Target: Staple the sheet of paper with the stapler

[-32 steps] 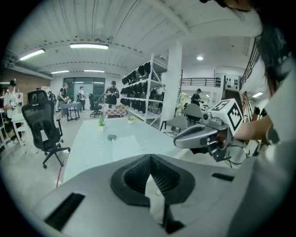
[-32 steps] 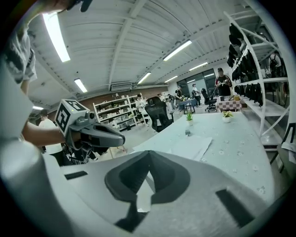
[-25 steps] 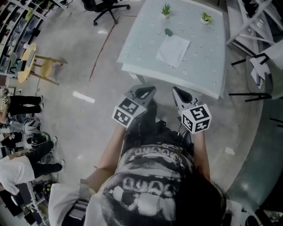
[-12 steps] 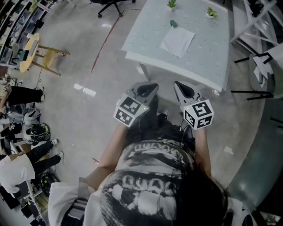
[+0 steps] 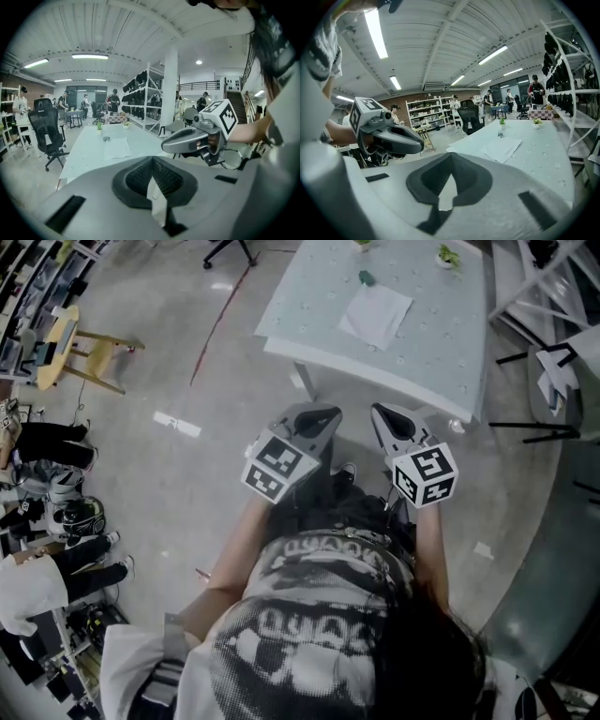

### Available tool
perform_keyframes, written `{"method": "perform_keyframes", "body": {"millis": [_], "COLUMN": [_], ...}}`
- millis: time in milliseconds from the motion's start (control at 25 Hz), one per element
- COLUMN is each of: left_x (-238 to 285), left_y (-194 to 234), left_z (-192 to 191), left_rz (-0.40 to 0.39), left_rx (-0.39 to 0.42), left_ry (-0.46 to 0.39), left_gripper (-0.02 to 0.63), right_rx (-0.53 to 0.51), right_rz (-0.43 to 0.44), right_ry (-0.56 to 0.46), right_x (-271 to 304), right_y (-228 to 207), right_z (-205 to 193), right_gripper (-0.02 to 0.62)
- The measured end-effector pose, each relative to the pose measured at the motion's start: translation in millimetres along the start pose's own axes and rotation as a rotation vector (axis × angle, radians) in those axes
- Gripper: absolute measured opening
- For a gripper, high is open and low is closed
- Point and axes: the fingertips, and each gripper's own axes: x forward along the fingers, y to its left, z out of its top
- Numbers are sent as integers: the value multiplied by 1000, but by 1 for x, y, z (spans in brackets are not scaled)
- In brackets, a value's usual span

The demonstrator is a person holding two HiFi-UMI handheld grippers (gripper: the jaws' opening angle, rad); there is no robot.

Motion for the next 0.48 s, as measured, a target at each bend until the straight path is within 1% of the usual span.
{"method": "perform_keyframes", "body": {"millis": [200, 480], "left_x": [-10, 0], "left_y": [-2, -10], "left_z": [1, -1], "left_rz": [-5, -2], "left_rx": [7, 14], "left_ry": [0, -4], "left_gripper": [3, 3], "right_rx": [-1, -3], "right_rz": [-3, 4], "right_ry": [3, 4], "right_x": [0, -3], "right_y": [7, -1], "right_z": [4, -3], "right_gripper": [3, 3]}}
